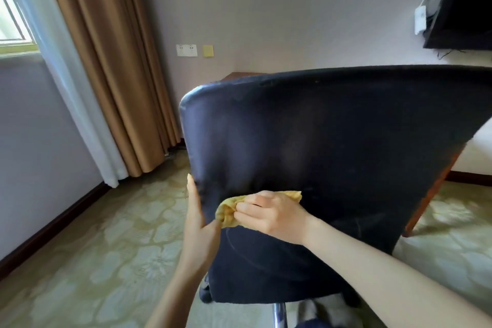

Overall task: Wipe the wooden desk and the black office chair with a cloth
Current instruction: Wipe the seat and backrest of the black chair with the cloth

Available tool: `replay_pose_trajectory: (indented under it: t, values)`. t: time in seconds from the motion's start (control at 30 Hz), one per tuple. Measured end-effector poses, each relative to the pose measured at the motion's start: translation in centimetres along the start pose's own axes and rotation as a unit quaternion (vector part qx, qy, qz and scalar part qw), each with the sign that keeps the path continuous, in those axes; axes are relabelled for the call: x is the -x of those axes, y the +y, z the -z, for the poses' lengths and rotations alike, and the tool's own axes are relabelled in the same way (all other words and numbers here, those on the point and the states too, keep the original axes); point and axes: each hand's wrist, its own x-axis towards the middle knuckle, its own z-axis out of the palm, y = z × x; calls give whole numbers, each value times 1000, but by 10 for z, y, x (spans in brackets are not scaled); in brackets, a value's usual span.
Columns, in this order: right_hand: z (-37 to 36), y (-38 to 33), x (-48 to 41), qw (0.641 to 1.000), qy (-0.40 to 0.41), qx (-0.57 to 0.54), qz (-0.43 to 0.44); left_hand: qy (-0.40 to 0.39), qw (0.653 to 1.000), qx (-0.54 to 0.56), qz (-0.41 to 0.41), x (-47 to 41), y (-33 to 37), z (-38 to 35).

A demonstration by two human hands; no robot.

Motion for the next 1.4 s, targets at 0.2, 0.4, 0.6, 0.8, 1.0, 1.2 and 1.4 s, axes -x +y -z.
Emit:
replay_pose_trajectory:
  t: [0.2, 0.4, 0.6, 0.8, 1.0, 1.2, 1.4]
  values:
    - [28, 26, 59, 992, -108, -32, 64, -10, 996, -87, -4, -3, -13, -5]
    - [78, 69, 79, 993, -111, 29, 30, -35, 993, -111, -21, -9, -25, 1]
    - [98, 86, 33, 995, -9, 102, -2, -63, 996, -69, -9, -10, -26, 8]
    - [87, 70, -34, 994, 61, 73, -59, -102, 995, 7, 22, -6, -25, 15]
    - [45, 23, -89, 984, 113, 2, -139, -99, 993, 59, 41, -8, -36, 25]
    - [-12, -21, -76, 994, 42, -5, -99, -93, 992, 66, 51, -10, -46, 35]
    - [-41, -40, -14, 998, -56, -19, -17, -73, 991, 49, 101, -5, -61, 39]
